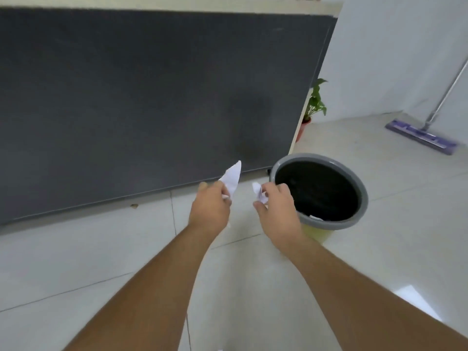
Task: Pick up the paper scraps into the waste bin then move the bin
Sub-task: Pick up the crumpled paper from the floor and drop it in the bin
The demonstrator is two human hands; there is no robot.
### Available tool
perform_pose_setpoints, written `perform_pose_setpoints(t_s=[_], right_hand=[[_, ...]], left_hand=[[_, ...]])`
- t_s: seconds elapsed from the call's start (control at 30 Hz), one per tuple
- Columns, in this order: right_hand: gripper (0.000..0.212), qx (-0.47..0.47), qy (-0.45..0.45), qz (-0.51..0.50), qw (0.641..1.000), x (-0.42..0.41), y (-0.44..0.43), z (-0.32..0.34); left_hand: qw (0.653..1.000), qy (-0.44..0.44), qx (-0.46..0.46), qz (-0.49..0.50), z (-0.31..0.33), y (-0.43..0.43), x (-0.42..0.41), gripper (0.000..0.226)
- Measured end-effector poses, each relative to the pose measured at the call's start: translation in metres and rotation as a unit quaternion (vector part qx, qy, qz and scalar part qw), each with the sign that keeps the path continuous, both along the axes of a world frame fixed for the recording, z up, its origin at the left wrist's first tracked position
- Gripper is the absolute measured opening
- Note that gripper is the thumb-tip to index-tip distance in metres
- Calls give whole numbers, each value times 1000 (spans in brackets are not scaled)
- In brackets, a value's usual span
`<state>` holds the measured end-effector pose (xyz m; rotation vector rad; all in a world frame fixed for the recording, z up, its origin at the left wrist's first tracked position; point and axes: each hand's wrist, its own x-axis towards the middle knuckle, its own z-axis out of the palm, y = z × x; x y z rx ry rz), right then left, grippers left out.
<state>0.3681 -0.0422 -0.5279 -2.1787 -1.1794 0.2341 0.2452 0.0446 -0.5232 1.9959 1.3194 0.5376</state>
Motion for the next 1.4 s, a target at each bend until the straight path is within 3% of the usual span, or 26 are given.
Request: perform_pose_setpoints(t_s=[0.13, 0.3, 0.43, 0.77, 0.87, 0.97, 1.03, 1.2, 1.4], right_hand=[[15, 68, -14, -29, 997, 40, -2, 75], [32, 75, -7, -136, 988, 111, -21, 115], [39, 55, 31, -186, 981, 149, -35, 109], [34, 34, 42, -176, 983, 169, -37, 73], [43, -7, 55, -166, 985, 171, -33, 64], [67, -69, 51, -151, 985, 171, -32, 55], [70, -76, 40, -157, 984, 166, -32, 47], [65, -36, 54, -139, 988, 127, -32, 33], [50, 53, 64, -44, 996, 19, -21, -3]], left_hand=[[999, -35, 34, -8, 72, -1, 52, 19], [997, -43, 43, -45, 107, -17, 120, 12], [997, -44, 13, -70, 99, -33, 161, 8], [997, -20, 16, -70, 67, -35, 196, 5], [997, -7, -10, -79, 60, -33, 198, 20], [989, 34, -57, -128, 50, -33, 195, 62], [987, 33, -67, -145, 43, -34, 189, 76], [990, -11, -51, -127, 47, -24, 138, 74], [996, 36, -64, -43, 22, 5, 2, 83]])
